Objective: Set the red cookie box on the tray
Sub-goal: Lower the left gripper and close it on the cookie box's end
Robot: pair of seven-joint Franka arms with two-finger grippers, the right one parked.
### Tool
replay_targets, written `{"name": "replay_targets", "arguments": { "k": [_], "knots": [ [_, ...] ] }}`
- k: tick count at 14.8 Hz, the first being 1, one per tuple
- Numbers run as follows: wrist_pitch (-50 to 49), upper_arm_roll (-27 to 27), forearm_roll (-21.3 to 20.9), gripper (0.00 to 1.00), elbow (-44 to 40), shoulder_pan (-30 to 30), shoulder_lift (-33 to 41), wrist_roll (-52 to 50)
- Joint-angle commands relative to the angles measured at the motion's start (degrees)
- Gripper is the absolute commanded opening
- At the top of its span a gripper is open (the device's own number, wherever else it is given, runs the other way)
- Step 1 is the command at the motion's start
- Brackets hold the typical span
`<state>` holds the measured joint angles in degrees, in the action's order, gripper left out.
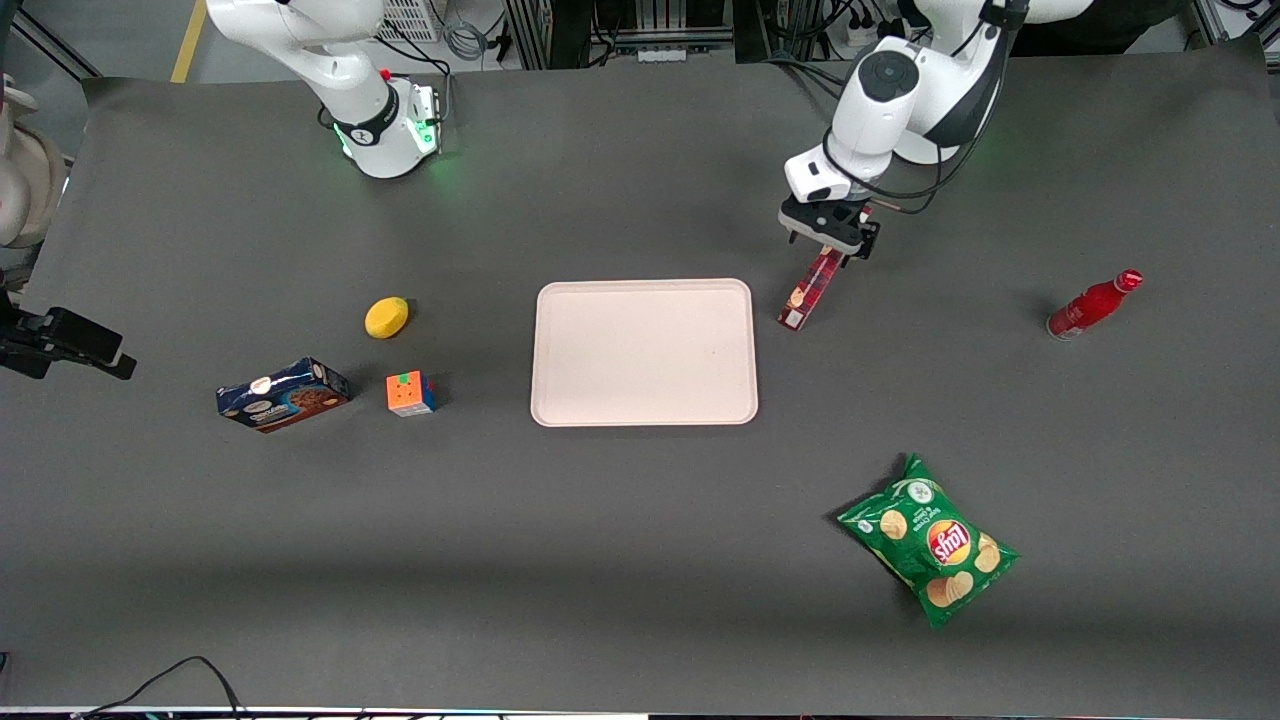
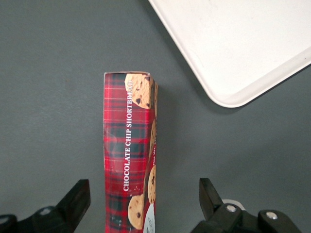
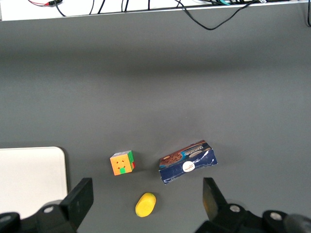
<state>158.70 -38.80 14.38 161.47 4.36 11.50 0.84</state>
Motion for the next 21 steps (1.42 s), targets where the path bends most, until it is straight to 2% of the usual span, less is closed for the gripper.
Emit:
{"name": "replay_targets", "arguments": {
  "k": [1, 6, 16, 17, 18, 20, 21],
  "knots": [
    [2.76, 0.22, 0.83, 1.00, 1.83, -1.46, -1.65, 3.02],
    [1.79, 0.22, 0.83, 1.00, 3.15, -2.52, -2.35, 2.50],
    [2.49, 0.39, 1.00, 1.00, 3.24, -3.57, -8.24, 0.40],
    [2.58, 0.31, 1.00, 0.98, 3.15, -3.48, -8.24, -0.39],
    [2.58, 0.31, 1.00, 0.86, 3.15, -3.31, -8.16, -0.92],
    [2.58, 0.39, 1.00, 0.53, 2.98, -3.48, -8.33, -0.93],
    [2.58, 0.39, 1.00, 0.43, 2.89, -3.48, -8.68, -0.93]
  ]
}}
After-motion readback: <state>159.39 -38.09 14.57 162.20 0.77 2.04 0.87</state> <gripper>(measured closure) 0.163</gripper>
